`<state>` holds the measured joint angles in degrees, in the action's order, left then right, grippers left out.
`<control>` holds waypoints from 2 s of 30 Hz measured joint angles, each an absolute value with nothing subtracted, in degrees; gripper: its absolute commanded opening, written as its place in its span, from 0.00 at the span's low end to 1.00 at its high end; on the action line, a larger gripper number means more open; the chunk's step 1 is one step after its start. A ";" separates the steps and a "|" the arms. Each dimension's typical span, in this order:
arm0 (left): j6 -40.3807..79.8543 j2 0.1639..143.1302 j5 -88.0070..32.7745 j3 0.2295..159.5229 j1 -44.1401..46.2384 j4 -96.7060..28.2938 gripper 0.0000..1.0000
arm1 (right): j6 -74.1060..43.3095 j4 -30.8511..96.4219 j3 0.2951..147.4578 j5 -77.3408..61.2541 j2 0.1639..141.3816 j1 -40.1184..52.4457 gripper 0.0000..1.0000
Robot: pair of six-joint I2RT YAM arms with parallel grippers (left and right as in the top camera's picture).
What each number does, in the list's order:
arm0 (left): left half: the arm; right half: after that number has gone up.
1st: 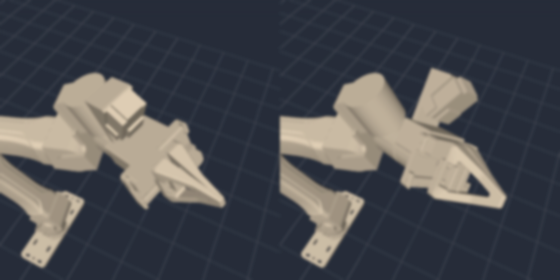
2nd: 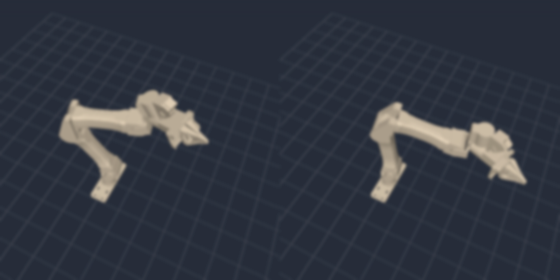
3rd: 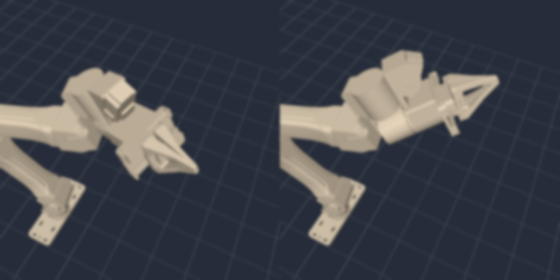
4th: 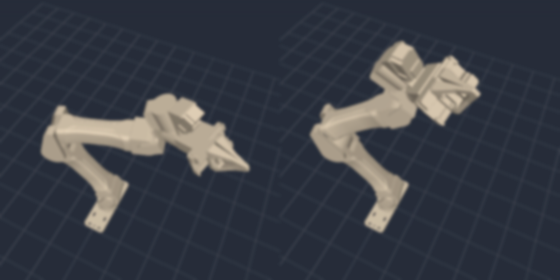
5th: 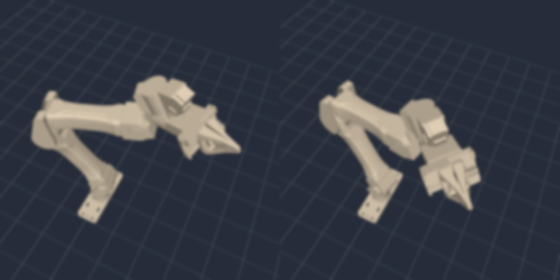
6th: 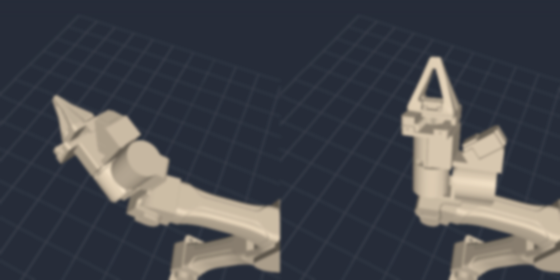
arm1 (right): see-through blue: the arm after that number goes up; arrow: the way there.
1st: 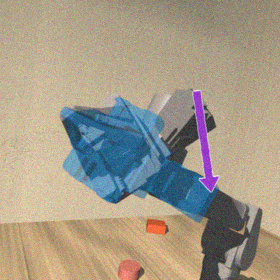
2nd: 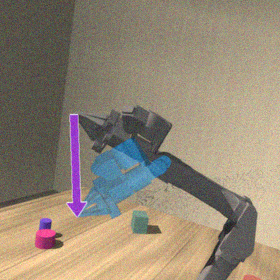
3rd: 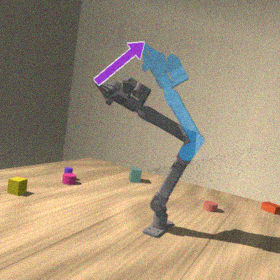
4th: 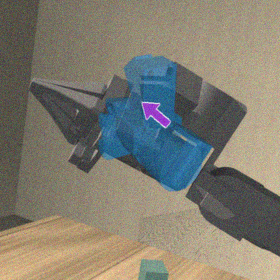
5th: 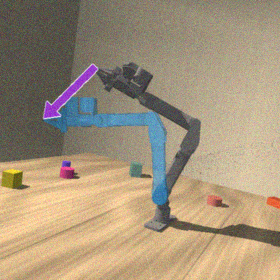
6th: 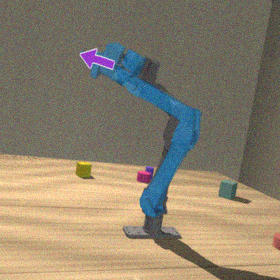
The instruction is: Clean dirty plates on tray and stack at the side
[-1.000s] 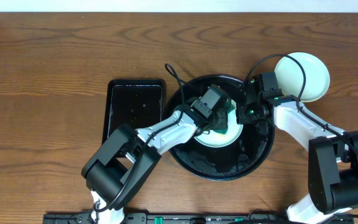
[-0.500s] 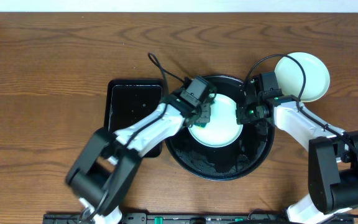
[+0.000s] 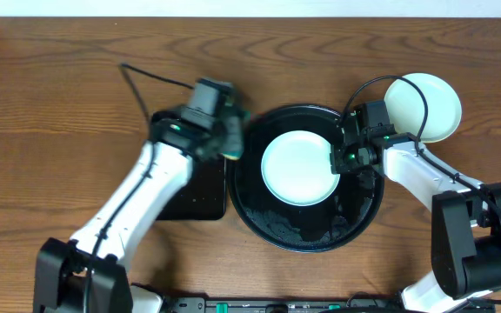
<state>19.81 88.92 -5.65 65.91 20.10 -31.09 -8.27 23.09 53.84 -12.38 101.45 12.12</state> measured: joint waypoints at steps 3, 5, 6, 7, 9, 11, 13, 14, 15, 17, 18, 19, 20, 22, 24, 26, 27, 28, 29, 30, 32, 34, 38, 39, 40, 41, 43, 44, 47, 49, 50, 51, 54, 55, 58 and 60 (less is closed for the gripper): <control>18.11 89.49 -5.58 65.08 14.20 -31.11 0.07 | -8.27 23.07 53.84 -12.36 101.45 12.12 0.01; 17.69 90.30 -5.67 64.36 11.60 -31.05 0.08 | -8.27 23.07 53.84 -12.38 101.45 12.12 0.01; 17.50 91.13 -5.98 63.75 10.35 -31.07 0.07 | -8.27 23.09 53.84 -12.38 101.45 12.12 0.01; 17.37 91.92 -6.31 63.24 9.67 -31.07 0.07 | -8.27 23.09 53.84 -12.38 101.45 12.12 0.01; 17.06 93.82 -7.18 62.28 8.95 -31.05 0.07 | -8.27 23.09 53.84 -12.38 101.45 12.12 0.01; 16.67 96.49 -7.79 61.43 8.73 -31.11 0.07 | -8.27 23.07 53.84 -12.36 101.45 12.12 0.01; 16.58 99.37 -8.47 61.25 8.75 -31.18 0.07 | -8.27 23.07 53.84 -12.38 101.45 12.12 0.01; 16.47 100.40 -8.64 61.25 8.78 -31.09 0.08 | -8.27 23.09 53.84 -12.38 101.45 12.12 0.01; 16.45 101.51 -8.84 61.25 8.78 -31.09 0.15 | -8.27 23.09 53.84 -12.36 101.45 12.12 0.01; 16.16 102.96 -8.93 61.25 8.78 -30.98 0.60 | -8.27 23.07 53.84 -12.36 101.45 12.12 0.01; 16.23 103.22 -8.95 61.25 8.78 -31.00 0.68 | -8.27 23.09 53.84 -12.38 101.45 12.12 0.01; 16.23 103.46 -8.95 61.25 8.78 -30.94 0.70 | -8.27 23.09 53.84 -12.36 101.45 12.12 0.01; 16.25 103.72 -8.97 61.25 8.78 -30.85 0.70 | -8.27 23.09 53.84 -12.36 101.45 12.12 0.01; 16.25 104.01 -9.08 61.25 8.78 -30.61 0.71 | -8.27 23.09 53.84 -12.36 101.45 12.12 0.01; 16.25 104.03 -9.08 61.25 8.78 -30.17 0.70 | -8.27 23.09 53.84 -12.38 101.45 12.12 0.01; 16.25 104.03 -9.08 61.25 8.78 -29.93 0.70 | -8.27 23.09 53.84 -12.38 101.45 12.12 0.01; 16.25 104.03 -9.10 61.25 8.78 -29.85 0.70 | -8.27 23.09 53.84 -12.38 101.45 12.12 0.01; 16.25 104.03 -9.10 61.25 8.78 -29.76 0.70 | -8.27 23.09 53.84 -12.38 101.45 12.12 0.01; 16.25 104.03 -9.10 61.25 8.78 -29.74 0.70 | -8.27 23.09 53.84 -12.38 101.45 12.12 0.01; 16.25 104.03 -9.10 61.25 8.78 -29.71 0.70 | -8.27 23.09 53.84 -12.38 101.45 12.12 0.01; 16.25 104.03 -9.08 61.25 8.78 -29.56 0.62 | -8.27 23.09 53.84 -12.38 101.45 12.12 0.01; 16.49 104.03 -9.10 61.25 8.78 -29.50 0.13 | -8.27 23.09 53.84 -12.36 101.45 12.12 0.01; 16.19 104.05 -9.30 61.25 8.78 -29.34 0.07 | -8.27 23.09 53.84 -12.38 101.45 12.12 0.01; 16.08 104.05 -9.30 61.25 8.78 -29.36 0.07 | -8.27 23.09 53.84 -12.38 101.45 12.12 0.01; 16.08 104.05 -9.32 61.25 8.78 -29.36 0.07 | -8.27 23.09 53.84 -12.38 101.45 12.12 0.01; 16.05 104.05 -9.32 61.25 8.78 -29.36 0.08 | -8.27 23.09 53.84 -12.38 101.45 12.12 0.01; 16.05 104.05 -9.32 61.25 8.78 -29.39 0.07 | -8.27 23.09 53.84 -12.38 101.45 12.12 0.01; 16.05 104.05 -9.32 61.25 8.78 -29.39 0.07 | -8.27 23.09 53.84 -12.38 101.45 12.12 0.01; 15.75 104.05 -9.30 61.25 8.78 -29.43 0.59 | -8.27 23.09 53.84 -12.38 101.45 12.12 0.01; 16.03 104.03 -9.28 61.25 8.78 -29.69 0.74 | -8.27 23.09 53.84 -12.36 101.45 12.12 0.01; 16.03 104.03 -9.30 61.25 8.78 -29.74 0.76 | -8.27 23.09 53.84 -12.36 101.45 12.12 0.01; 16.12 104.03 -9.28 61.25 8.78 -29.71 0.77 | -8.27 23.09 53.84 -12.38 101.45 12.12 0.01; 16.05 103.39 -9.30 61.25 8.78 -29.06 0.78 | -8.27 23.09 53.84 -12.38 101.45 12.12 0.01; 16.05 103.11 -9.30 61.25 8.78 -28.62 0.78 | -8.27 23.09 53.84 -12.36 101.45 12.12 0.01; 16.05 102.69 -9.28 61.28 8.78 -28.12 0.78 | -8.27 23.09 53.84 -12.38 101.45 12.12 0.01; 16.05 102.69 -9.28 61.28 8.78 -28.03 0.78 | -8.27 23.09 53.84 -12.38 101.45 12.12 0.01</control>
<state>16.05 102.69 -9.28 61.28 8.78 -28.03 -8.27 23.09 53.84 -12.38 101.45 12.12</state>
